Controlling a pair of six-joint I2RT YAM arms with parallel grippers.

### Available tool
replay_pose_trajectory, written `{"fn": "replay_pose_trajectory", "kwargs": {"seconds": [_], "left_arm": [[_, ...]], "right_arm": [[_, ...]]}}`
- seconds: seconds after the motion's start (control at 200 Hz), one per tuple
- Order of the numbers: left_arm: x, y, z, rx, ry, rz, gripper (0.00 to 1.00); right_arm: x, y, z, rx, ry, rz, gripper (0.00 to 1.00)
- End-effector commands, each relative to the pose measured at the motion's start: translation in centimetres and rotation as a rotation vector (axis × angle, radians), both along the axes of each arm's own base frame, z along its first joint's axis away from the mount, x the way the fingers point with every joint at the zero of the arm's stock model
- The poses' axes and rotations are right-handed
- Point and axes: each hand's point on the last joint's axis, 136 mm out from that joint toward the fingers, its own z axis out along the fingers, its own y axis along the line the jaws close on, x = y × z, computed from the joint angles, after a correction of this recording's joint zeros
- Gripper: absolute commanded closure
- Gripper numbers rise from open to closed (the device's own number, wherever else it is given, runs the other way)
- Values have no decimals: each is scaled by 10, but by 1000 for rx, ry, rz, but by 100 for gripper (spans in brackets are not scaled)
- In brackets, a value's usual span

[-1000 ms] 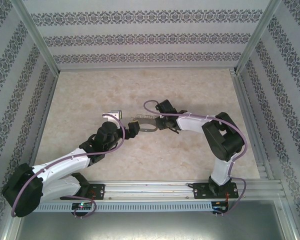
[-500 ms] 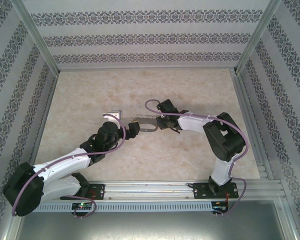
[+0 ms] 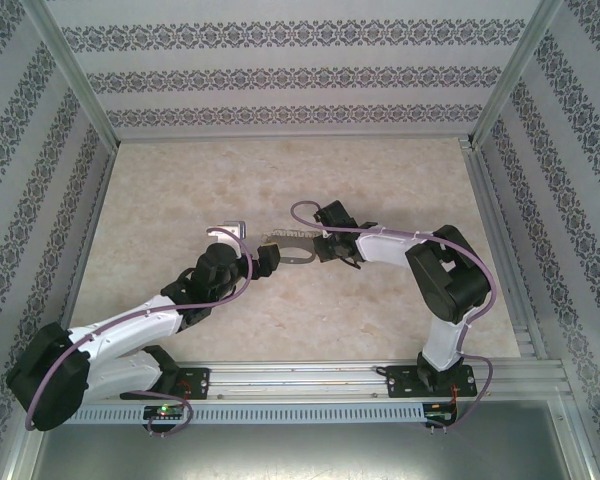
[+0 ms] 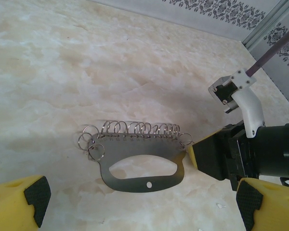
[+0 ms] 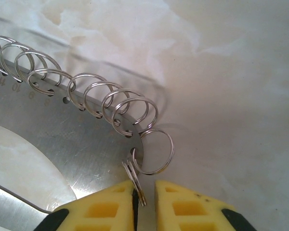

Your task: Put the keys on the keyring

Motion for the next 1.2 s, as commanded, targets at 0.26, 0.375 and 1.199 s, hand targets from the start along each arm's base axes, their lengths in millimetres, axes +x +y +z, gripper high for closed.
{"fn": "replay_pose_trajectory", "kwargs": {"seconds": [0.26, 0.375, 1.199], "left_arm": [[3, -7, 12, -5, -45, -19, 0], [6, -2, 22, -5, -77, 10, 0], [48, -11, 128, -47, -99, -272, 0]], "right_arm": [[8, 0, 17, 62, -39, -9, 100], [9, 2, 30, 120, -57, 16, 100], [-16, 46, 215, 646, -379, 500, 100]]}}
